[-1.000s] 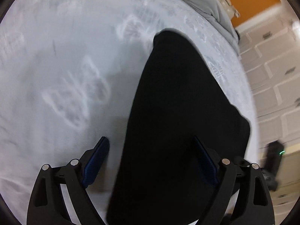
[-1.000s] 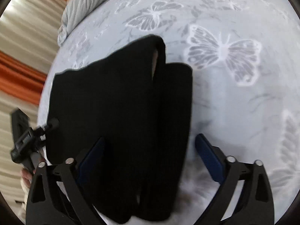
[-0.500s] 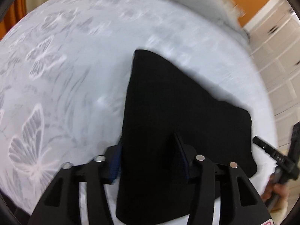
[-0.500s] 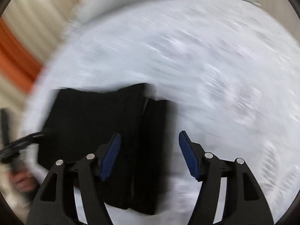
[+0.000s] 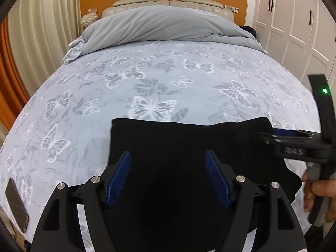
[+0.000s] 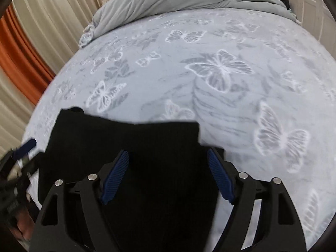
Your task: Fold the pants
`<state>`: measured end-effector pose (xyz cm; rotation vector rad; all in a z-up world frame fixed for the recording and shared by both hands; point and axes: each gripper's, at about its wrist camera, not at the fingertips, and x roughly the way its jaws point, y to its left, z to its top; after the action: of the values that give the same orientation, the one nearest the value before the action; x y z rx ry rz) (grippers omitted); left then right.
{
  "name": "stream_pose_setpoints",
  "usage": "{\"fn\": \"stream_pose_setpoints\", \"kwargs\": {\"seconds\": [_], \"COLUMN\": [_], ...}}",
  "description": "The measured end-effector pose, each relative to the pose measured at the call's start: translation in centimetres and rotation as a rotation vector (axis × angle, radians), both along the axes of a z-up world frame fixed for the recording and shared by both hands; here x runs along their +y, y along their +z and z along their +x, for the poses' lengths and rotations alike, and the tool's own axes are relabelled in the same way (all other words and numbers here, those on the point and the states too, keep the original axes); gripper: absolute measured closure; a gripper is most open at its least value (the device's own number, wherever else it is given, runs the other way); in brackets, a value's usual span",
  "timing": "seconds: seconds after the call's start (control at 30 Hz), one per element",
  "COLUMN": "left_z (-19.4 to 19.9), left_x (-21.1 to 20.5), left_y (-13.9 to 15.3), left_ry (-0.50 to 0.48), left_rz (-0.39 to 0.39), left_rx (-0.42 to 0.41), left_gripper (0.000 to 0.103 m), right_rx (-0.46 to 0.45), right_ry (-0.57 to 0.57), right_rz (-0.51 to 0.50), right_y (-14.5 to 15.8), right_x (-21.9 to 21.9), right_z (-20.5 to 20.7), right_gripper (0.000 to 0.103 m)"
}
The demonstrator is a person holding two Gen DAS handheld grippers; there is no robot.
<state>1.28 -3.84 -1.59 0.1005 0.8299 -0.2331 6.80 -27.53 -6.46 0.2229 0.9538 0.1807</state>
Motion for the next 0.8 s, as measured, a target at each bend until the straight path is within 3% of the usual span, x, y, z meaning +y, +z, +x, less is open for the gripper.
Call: {"fn": "stream_pose_setpoints", "kwargs": {"seconds": [0.13, 0.2, 0.23, 0.3, 0.43, 0.53, 0.63, 0.73, 0.8], "left_z": [0.2, 0.3, 0.4, 0.6, 0.7, 0.6, 0.4, -0.2, -0.5], "left_x": [-0.7, -0.6, -0.6, -0.6, -0.3, 0.4, 1.3, 1.6, 1.5], "left_y": [-0.6, -1.0, -1.2, -1.6, -2.2, -2.6, -3.0, -3.2, -3.2], "left_ry": [0.008, 0.013, 0.012, 0.015, 0.020, 0.036, 0.049, 0.040, 0.032], "left_rz": [0.031, 0.039, 0.042, 0.052, 0.083, 0.111, 0.117, 0.133, 0.143], "left_rx": [0.008, 0.021, 0.028, 0.042, 0.053, 0.055, 0.070, 0.069, 0.066], "left_gripper": [0.033, 0.033, 0.033, 0.033, 0.033, 0.032, 0.031, 0.030, 0.029], "right_rx": [-0.072, -0.095, -0.088, -0.078, -0.069, -0.059, 0.002, 0.077, 0.040], "right_ry": [-0.014, -0.030, -0.044, -0.093, 0.030, 0.086, 0.077, 0.084, 0.096], "right_rz": [-0.053, -0.060, -0.073, -0.159, -0.055, -0.103, -0.080, -0.014, -0.038], "right_y": [2.2, 3.0, 3.0, 2.7, 3.9, 3.8, 1.8, -1.4, -0.4], "right_x": [0.2, -0.3, -0.6, -1.2, -0.8, 0.2, -0.3, -0.7, -0.3], "right_z": [-0.8, -0.9, -0.8, -1.2, -4.5, -7.4, -9.0, -9.0, -9.4], "right_gripper": [0.080, 0.079, 0.070, 0.068, 0.065, 0.030, 0.030, 0.048, 0.066]}}
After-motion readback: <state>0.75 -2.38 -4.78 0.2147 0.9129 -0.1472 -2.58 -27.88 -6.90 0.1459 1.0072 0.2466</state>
